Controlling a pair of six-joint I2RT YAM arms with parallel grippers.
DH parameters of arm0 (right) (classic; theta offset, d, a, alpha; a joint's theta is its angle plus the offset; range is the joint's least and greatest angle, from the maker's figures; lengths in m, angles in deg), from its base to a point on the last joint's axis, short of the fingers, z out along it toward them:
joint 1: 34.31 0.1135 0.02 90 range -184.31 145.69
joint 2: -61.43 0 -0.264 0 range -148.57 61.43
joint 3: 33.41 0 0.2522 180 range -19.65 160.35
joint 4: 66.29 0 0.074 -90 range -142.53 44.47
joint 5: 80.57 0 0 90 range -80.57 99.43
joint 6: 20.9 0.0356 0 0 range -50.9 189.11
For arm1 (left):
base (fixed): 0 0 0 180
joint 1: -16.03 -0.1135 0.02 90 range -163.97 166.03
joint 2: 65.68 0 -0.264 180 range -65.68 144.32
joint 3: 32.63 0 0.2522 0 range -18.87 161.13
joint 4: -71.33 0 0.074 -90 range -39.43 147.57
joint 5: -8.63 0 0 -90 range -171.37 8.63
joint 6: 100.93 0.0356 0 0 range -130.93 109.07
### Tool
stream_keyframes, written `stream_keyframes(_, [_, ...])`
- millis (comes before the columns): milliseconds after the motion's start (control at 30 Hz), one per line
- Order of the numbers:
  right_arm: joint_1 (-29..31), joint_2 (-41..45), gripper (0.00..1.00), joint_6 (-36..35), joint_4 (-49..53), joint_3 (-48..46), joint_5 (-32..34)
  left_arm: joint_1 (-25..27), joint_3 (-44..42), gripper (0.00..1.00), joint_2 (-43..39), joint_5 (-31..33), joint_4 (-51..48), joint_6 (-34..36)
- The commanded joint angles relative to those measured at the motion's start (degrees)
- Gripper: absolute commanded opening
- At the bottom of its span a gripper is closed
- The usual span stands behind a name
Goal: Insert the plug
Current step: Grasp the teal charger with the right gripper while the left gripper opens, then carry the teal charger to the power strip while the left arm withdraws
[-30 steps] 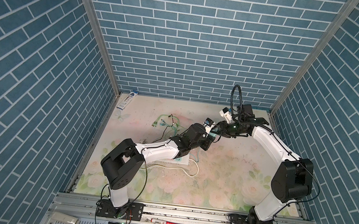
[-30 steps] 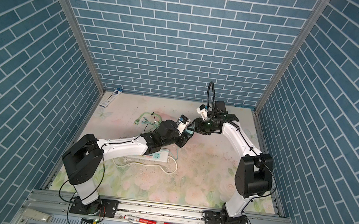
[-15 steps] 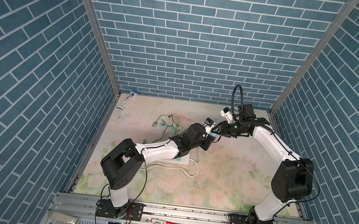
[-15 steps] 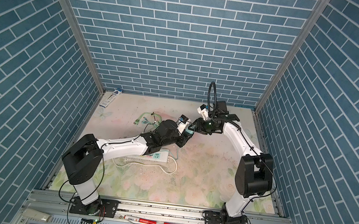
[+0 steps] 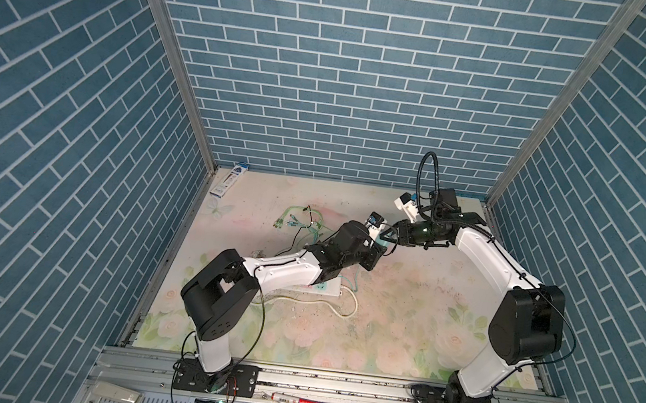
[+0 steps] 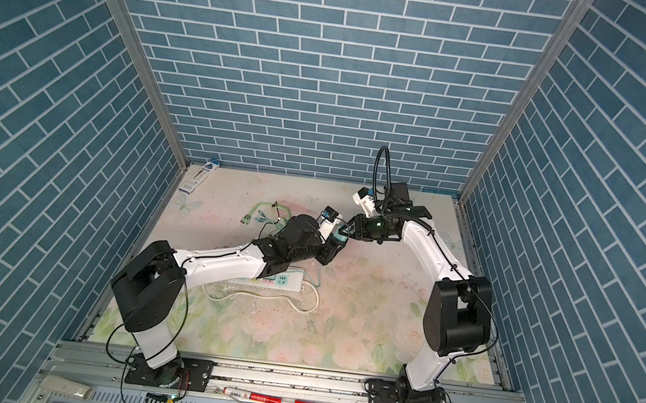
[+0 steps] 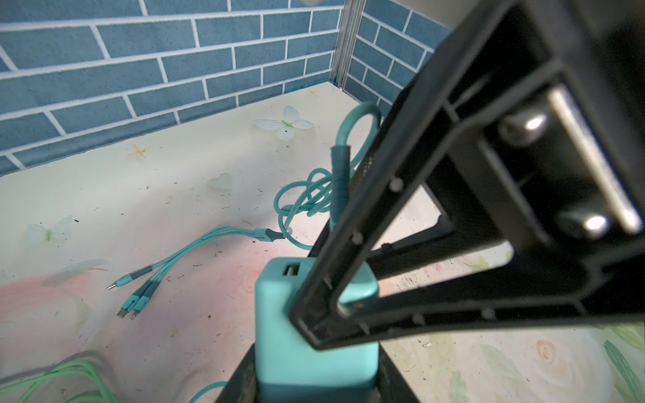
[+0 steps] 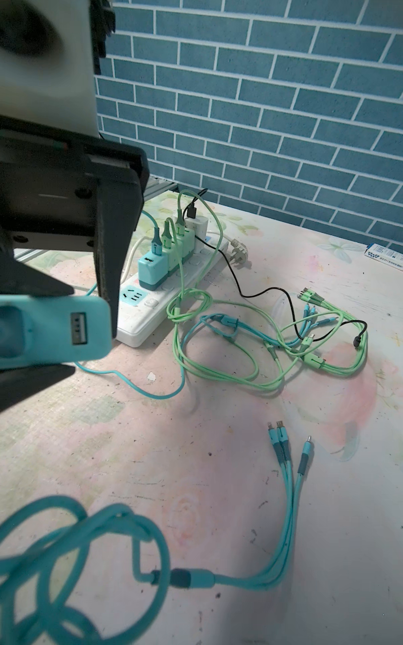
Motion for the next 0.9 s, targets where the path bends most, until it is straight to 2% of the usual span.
stream_keyframes(0, [1.27, 2.23, 0.01, 0.59, 1.68, -1.40, -4.91, 0.86, 2.03, 0.26, 0.51, -0.70, 0.96, 1.32])
stream_keyframes(33, [1.26, 2.28, 0.00, 0.71, 1.69, -1.43, -4.50, 0.84, 2.03, 0.29, 0.45, -0.36, 0.94, 1.24])
stream_keyframes(133, [1.27, 2.57, 0.00, 0.76, 1.52, -0.96, -2.95, 0.86, 1.77, 0.28, 0.15, -0.06, 1.13, 1.31])
stream_keyframes(233, [1.27, 3.11, 0.00, 1.15, 1.03, -0.32, 0.66, 0.86, 1.78, 0.32, -0.03, -0.03, 0.86, 1.27])
stream_keyframes(267, [1.28, 3.56, 0.00, 1.26, 0.37, -0.32, 1.63, 0.85, 1.72, 0.35, -0.17, 0.05, 0.91, 1.23])
stream_keyframes(367, [1.28, 5.09, 0.00, 1.90, -2.70, -1.30, 3.96, 0.86, 1.20, 0.53, -0.98, 0.71, 1.38, 0.93])
stream_keyframes(467, [1.29, 7.11, 0.00, 1.98, -5.87, -3.21, 7.43, 0.83, 0.54, 0.64, -2.15, 0.87, 1.97, 0.88])
stream_keyframes(600, [1.29, 9.24, 0.00, 1.90, -8.72, -4.99, 9.26, 0.77, 0.30, 0.67, -3.53, 0.12, 1.87, 0.88])
stream_keyframes(700, [1.27, 10.13, 0.00, 1.90, -9.14, -5.32, 10.81, 0.77, -0.28, 0.75, -4.96, 0.73, 1.52, 0.92])
stream_keyframes(867, [1.28, 11.23, 0.00, 1.05, -8.59, -5.73, 13.73, 0.51, -1.52, 0.77, -9.39, 2.95, -1.32, 1.95])
